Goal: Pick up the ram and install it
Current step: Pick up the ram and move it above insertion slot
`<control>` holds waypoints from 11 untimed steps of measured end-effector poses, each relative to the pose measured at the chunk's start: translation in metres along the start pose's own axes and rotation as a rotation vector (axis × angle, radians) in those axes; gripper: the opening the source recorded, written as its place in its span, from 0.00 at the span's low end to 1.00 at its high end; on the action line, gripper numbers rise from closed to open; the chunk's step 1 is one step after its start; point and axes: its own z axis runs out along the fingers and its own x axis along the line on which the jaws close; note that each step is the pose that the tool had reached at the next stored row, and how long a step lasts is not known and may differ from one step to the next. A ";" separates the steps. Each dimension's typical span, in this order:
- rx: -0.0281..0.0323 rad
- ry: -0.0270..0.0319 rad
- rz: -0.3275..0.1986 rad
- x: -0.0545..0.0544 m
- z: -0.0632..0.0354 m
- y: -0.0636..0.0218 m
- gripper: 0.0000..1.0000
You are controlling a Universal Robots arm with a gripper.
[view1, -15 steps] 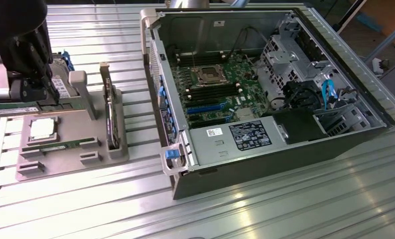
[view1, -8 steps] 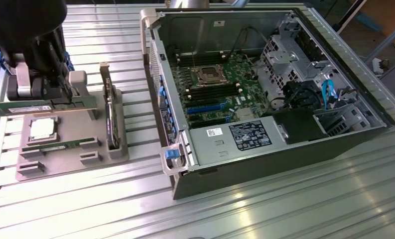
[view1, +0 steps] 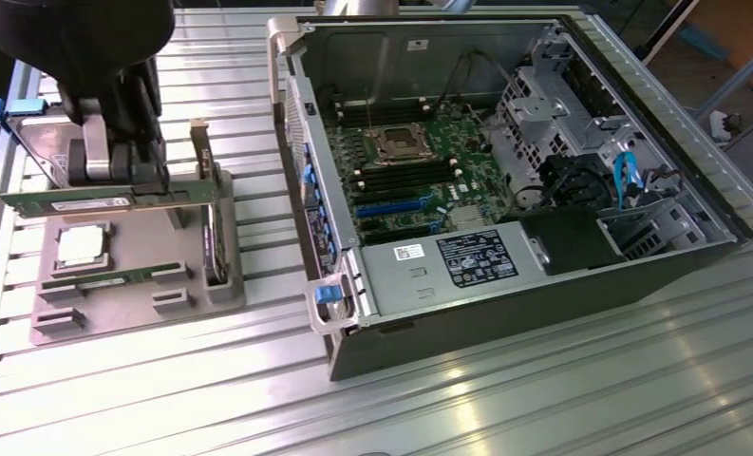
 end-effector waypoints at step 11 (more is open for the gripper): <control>-0.0002 0.0000 0.000 -0.002 -0.0008 -0.0239 0.12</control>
